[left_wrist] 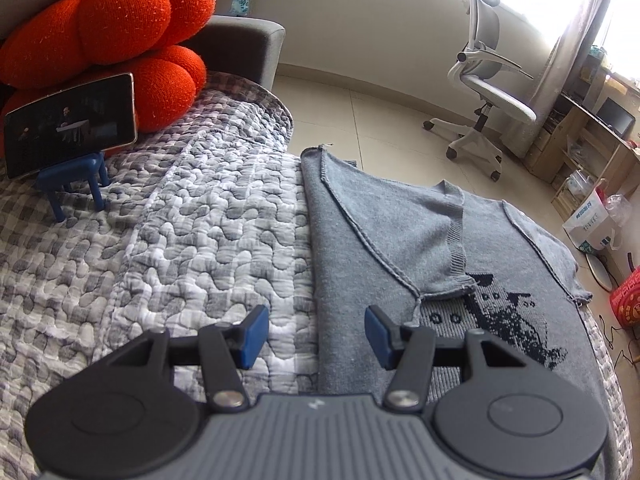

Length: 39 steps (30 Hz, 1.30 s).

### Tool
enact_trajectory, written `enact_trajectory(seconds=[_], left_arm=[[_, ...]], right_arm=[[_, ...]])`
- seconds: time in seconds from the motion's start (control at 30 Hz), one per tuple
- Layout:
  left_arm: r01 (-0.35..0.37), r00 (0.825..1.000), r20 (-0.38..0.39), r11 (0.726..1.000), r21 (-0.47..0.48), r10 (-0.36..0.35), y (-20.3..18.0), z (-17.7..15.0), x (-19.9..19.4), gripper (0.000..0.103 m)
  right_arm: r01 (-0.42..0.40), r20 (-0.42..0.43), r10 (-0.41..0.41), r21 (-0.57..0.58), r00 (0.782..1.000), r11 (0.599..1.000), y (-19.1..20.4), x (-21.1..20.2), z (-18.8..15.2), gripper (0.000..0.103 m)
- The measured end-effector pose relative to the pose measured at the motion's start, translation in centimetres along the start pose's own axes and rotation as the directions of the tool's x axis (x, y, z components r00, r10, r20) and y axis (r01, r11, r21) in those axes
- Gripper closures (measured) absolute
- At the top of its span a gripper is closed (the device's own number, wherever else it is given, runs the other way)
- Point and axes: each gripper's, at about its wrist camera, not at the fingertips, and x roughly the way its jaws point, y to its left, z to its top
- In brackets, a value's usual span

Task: Fold clothes

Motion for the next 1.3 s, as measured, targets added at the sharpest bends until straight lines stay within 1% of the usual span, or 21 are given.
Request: enact_trajectory(seconds=[0.1,0.17,0.23,0.3,0.33,0.4,0.47,0.57,0.63,0.73,0.83,0.87,1.17,1.3], left_arm=[[0.003,1.000,0.003,1.000,0.007,-0.003,-0.2,-0.1,-0.2,0.049],[0.003,1.000,0.002,1.000,0.003,-0.003,-0.3,-0.2,-0.2,0.049],[0.002,1.000,0.000,1.000,0.004,-0.002,-0.3,-0.2,0.0,0.049],[0.001,1.000,-0.002,1.000,0.010,-0.001,-0.3,-0.2,0.1,0.049],[0.001,1.000,-0.004,1.000,0.012,-0.001,-0.4,-0.2,0.1,0.049],[0.005,1.000,-0.006,1.000,0.017,-0.005,-0.5,-0.2,0.1,0.049],[0.007,1.000,-0.005,1.000,0.019,-0.007,-0.6,-0.2,0.2,0.049],[0.010,1.000,-0.006,1.000,0.015,-0.010,-0.5,-0.1,0.3,0.049],[0.009,1.000,-0.005,1.000,0.011,-0.009,-0.4,-0.1,0.2,0.049],[0.008,1.000,-0.002,1.000,0.007,-0.008,-0.1,-0.1,0.1,0.049],[0.004,1.000,-0.003,1.000,0.002,-0.004,0.0,0.0,0.2,0.049],[0.003,1.000,-0.003,1.000,0.002,-0.003,0.0,0.0,0.2,0.049],[-0.004,1.000,-0.011,0.999,0.041,0.004,-0.7,-0.1,0.6,0.049],[-0.019,1.000,-0.021,0.997,0.076,0.021,-1.1,-0.3,0.8,0.049]], right_arm=[[0.022,0.000,-0.022,-0.022,1.000,1.000,1.0,1.3,-0.5,0.065],[0.045,-0.003,-0.045,-0.033,0.999,0.998,1.2,2.4,-0.5,0.066],[0.078,-0.011,-0.078,-0.046,0.997,0.996,1.3,3.6,-0.5,0.069],[0.131,-0.029,-0.133,-0.060,0.991,0.990,1.2,4.9,-0.7,0.079],[0.149,-0.038,-0.151,-0.056,0.988,0.987,1.0,5.4,-0.8,0.081],[0.161,-0.045,-0.163,-0.049,0.986,0.986,0.7,5.9,-1.1,0.088],[0.171,-0.047,-0.174,-0.051,0.984,0.984,0.4,6.2,-1.5,0.091],[0.179,-0.042,-0.180,-0.034,0.983,0.983,0.0,6.2,-1.8,0.100],[0.171,-0.021,-0.171,0.013,0.985,0.985,-0.3,5.2,-2.0,0.101],[0.139,0.016,-0.142,0.113,0.990,0.984,-1.0,3.1,-2.5,0.101],[0.092,0.058,-0.108,0.227,0.992,0.970,-2.2,1.5,-2.9,0.101],[0.085,0.067,-0.105,0.248,0.992,0.965,-2.4,1.3,-3.1,0.101],[0.084,0.094,-0.123,0.345,0.988,0.935,-3.6,0.8,-4.2,0.101],[0.096,0.088,-0.138,0.372,0.986,0.923,-3.9,0.7,-4.7,0.101]])
